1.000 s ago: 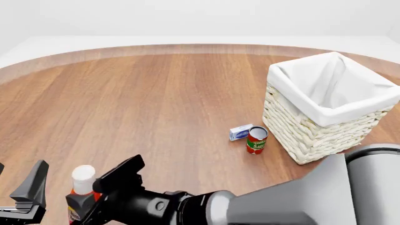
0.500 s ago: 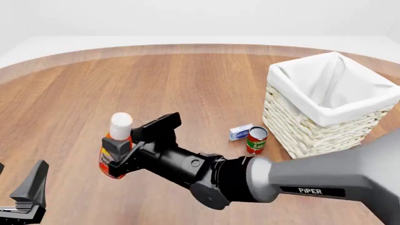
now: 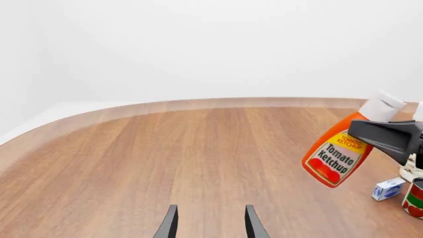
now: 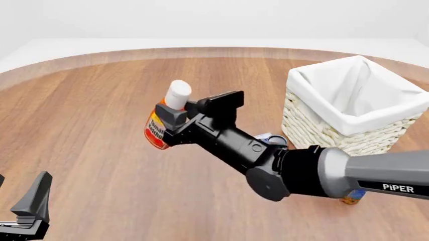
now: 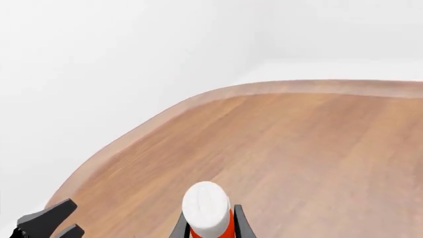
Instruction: Pick up the ketchup, and put it in the basket.
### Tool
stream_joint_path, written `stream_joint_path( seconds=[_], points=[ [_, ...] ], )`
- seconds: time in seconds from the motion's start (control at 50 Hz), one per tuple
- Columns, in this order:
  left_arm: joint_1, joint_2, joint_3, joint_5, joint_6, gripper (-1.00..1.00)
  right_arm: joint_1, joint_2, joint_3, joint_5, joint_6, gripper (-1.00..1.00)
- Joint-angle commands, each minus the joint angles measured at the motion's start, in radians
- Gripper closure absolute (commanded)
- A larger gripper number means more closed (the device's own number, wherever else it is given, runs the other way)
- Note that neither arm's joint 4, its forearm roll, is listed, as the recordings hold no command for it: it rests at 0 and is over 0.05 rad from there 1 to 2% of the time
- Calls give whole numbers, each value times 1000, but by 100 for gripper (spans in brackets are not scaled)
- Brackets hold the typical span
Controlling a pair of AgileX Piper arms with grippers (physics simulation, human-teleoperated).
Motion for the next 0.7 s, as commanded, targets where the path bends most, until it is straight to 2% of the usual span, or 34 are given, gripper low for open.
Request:
stream_joint_path(
  seconds=[0.02, 0.14, 0.22, 0.3, 0.58, 0.7],
  points=[
    [0, 0, 0, 0, 0, -100, -66, -104, 52, -16, -35, 100],
    [0, 0, 0, 0, 0, -100, -110, -161, 79, -14, -29, 100],
    [0, 0, 0, 0, 0, -100, -127, -204, 89, -1, -49, 100],
    [0, 0, 0, 0, 0, -100, -155, -239, 93, 16, -37, 100],
    [0, 0, 0, 0, 0, -100, -306, -372, 152, 18, -38, 100],
    [0, 0, 0, 0, 0, -100, -397, -436, 187, 25, -31, 100]
  ],
)
